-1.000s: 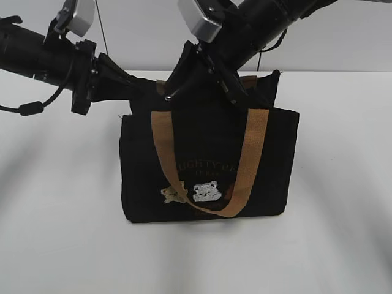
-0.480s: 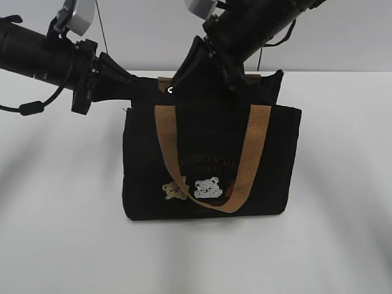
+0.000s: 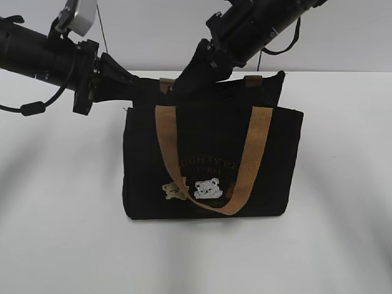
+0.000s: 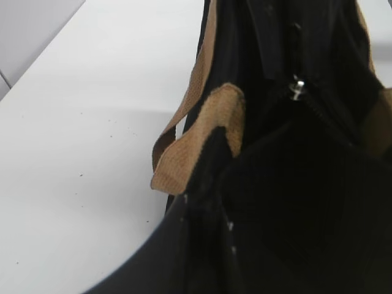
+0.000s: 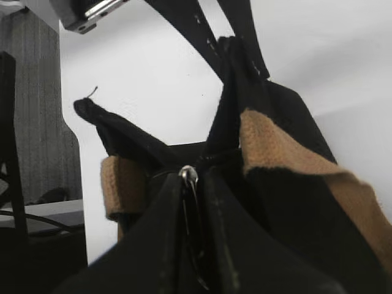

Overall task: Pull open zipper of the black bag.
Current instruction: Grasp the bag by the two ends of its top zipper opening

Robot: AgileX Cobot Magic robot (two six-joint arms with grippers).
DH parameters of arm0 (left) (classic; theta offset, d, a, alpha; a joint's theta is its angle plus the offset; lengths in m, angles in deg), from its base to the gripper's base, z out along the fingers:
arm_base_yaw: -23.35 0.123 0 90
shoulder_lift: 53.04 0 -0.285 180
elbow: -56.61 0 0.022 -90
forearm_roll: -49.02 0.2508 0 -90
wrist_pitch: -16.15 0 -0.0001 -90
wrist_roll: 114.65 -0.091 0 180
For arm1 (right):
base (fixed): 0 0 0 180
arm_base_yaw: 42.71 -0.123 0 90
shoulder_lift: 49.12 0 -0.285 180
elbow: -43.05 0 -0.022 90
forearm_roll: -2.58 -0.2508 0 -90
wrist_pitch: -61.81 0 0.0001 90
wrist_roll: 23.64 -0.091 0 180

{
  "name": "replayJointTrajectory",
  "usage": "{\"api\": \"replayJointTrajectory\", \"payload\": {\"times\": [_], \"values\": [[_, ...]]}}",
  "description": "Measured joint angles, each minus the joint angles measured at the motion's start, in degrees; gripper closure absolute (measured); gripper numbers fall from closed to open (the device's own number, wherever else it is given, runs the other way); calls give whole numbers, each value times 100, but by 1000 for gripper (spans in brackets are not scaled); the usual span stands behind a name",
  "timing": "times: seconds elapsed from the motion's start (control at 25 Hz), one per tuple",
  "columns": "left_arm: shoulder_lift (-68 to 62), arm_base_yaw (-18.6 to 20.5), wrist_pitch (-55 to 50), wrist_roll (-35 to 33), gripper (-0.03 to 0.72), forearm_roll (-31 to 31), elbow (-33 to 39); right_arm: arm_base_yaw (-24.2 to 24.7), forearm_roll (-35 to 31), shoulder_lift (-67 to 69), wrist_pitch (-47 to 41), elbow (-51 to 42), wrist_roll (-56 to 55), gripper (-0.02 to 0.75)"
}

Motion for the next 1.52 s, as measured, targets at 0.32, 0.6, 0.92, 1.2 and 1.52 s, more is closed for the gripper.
{"api": "replayJointTrajectory", "payload": {"times": [0.32,0.6,0.92,1.2,1.52], "values": [[0,-16,-19,0,635,-6,0,0,472,-207,-13,0,-486,722],[0,-66,-38,-5,635,32,-12,-5,947,-391,-30,0,-594,738],[0,-78,-13,-5,636,55,-12,-22,1509,-464,-99,0,-808,750],[0,-47,68,-5,636,113,-12,24,1956,-576,-131,63,-1422,750],[0,-40,118,-5,636,113,-12,24,3035,-576,-236,604,-2032,750]]}}
